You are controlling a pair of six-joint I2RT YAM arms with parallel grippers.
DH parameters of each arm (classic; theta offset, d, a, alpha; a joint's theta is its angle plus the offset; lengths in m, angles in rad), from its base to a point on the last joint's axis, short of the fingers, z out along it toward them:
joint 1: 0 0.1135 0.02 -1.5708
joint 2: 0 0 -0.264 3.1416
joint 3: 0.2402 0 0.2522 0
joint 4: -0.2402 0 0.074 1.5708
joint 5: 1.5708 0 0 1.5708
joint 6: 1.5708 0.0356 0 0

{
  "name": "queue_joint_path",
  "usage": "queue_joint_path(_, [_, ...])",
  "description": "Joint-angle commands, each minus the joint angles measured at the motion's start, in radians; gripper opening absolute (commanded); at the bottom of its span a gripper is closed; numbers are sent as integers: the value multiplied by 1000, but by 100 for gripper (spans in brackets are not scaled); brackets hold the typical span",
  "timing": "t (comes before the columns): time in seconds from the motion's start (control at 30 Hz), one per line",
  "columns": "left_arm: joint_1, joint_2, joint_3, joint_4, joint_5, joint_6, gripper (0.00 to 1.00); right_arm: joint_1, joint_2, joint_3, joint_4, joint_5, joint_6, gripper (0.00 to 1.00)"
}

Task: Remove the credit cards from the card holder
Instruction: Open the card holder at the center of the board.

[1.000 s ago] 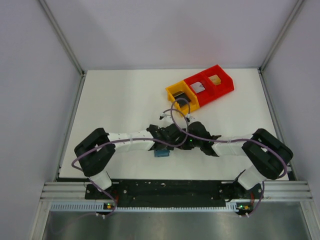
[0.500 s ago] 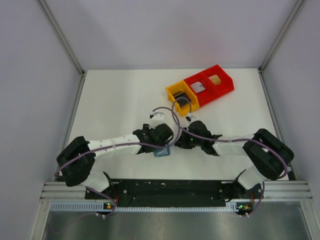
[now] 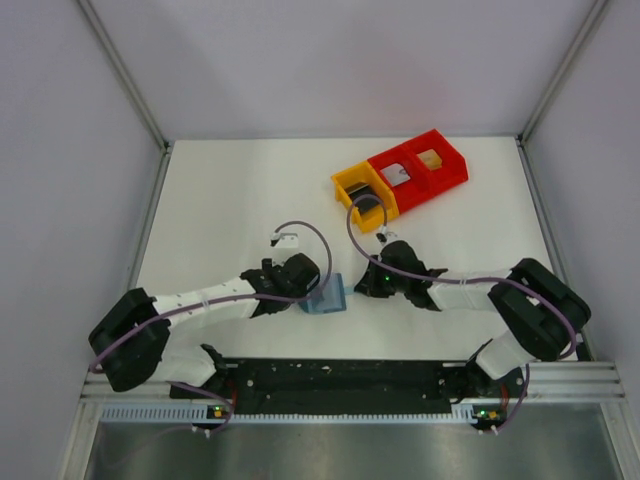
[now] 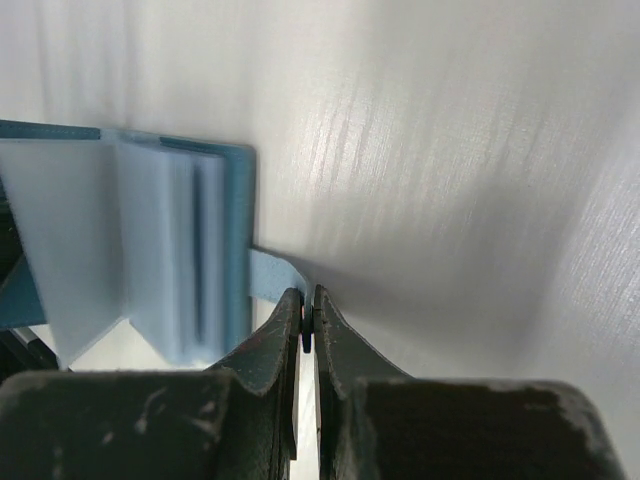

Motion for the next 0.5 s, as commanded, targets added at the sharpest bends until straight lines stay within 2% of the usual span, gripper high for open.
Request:
queue_joint_path(0.0, [41,-5,-43,35,73,8,59,-16,-42,3,-30,32,-25,0])
queue_joint_path(0.2, [89,0,-71,84,148,35,48,-16,-72,49,-121,36,-81,0])
queue_joint_path(0.3, [89,-5,-72,95,163,38,48,-16,-91,89,-167,3,-111,9])
queue_joint_path(0.4, [89,-15,-74,107,183,40,47,-15,-124,132,-234,-5,-140,25])
queue_joint_path(0.47, [87,-26,-80,120,200,40,46,-13,-156,157,-262,1,-154,29])
